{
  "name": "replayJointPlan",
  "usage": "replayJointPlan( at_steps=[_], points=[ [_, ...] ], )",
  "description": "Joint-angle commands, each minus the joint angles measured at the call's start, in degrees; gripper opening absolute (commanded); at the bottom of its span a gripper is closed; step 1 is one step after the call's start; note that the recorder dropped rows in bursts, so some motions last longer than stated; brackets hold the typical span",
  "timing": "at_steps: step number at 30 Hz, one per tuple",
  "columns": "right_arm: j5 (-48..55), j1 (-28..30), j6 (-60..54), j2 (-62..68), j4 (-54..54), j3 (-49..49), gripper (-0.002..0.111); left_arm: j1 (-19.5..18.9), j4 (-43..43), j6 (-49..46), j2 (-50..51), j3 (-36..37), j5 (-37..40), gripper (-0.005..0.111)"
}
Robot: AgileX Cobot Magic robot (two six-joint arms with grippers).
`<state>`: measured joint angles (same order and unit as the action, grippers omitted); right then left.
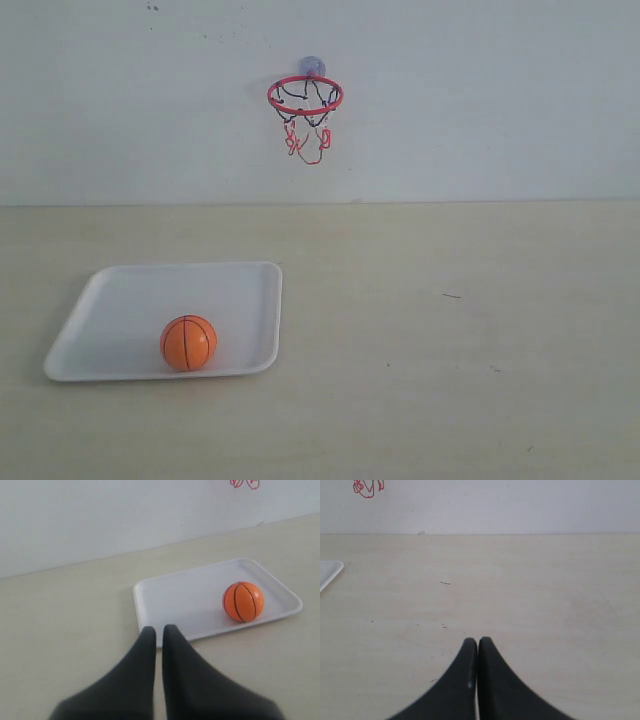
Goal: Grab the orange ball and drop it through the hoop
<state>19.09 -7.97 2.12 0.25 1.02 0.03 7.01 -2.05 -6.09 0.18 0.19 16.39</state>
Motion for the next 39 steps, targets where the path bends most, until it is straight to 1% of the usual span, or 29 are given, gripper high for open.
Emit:
replayJointPlan(
  at_steps=[1, 4, 8, 10, 14, 17, 20, 24, 29, 31, 35, 39],
  points=[
    [-0.21, -0.05, 0.31, -0.25, -0.26, -0.03, -0.001, -0.02, 3.79, 0.83, -0.18, -0.19, -7.88, 0.004],
    [-0.21, -0.05, 0.31, -0.25, -0.26, -0.03, -0.001, -0.02, 7.54, 1.34, -0.18, -0.19, -11.86, 0.004],
    [-0.21, -0.05, 0.31, -0.25, -0.26, -0.03, -0.001, -0.02, 11.54, 1.34, -0.18, -0.19, -12.23, 0.004],
    [-0.21, -0.05, 0.31, -0.25, -0.26, -0.03, -0.001, -0.02, 15.47, 1.34, -0.18, -0.19, -13.14, 0.004],
    [-0.21, -0.05, 0.31, -0.25, -0.26, -0.03, -0.001, -0.02, 20.74, 1.34, -0.18, -0.19, -13.25, 0.004],
    [-0.21, -0.05, 0.31, -0.25, -0.26, -0.03, -0.001, -0.02, 21.13, 1.34, -0.18, -1.74, -13.41, 0.004],
    [-0.21, -0.05, 0.31, -0.25, -0.26, -0.03, -0.001, -0.02, 20.88, 1.34, 2.48, -5.80, -13.56, 0.004],
    [-0.21, -0.05, 0.31, -0.25, -0.26, -0.03, -0.001, -0.02, 20.64, -1.04, 11.39, -14.38, -13.38, 0.004],
    [-0.21, -0.05, 0.31, -0.25, -0.26, -0.03, -0.001, -0.02, 20.31, -12.97, 28.48, -25.44, -13.13, 0.004],
    [-0.21, -0.05, 0.31, -0.25, -0.26, -0.03, -0.001, -0.02, 20.31, -13.88, 35.22, -28.63, -13.25, 0.004],
    [-0.21, -0.05, 0.31, -0.25, -0.26, -0.03, -0.001, -0.02, 20.31, -13.88, 44.24, -33.31, -16.39, 0.004],
    [-0.21, -0.05, 0.31, -0.25, -0.26, -0.03, -0.001, -0.02, 20.31, -13.88, 49.62, -35.41, -17.80, 0.004]
  ],
)
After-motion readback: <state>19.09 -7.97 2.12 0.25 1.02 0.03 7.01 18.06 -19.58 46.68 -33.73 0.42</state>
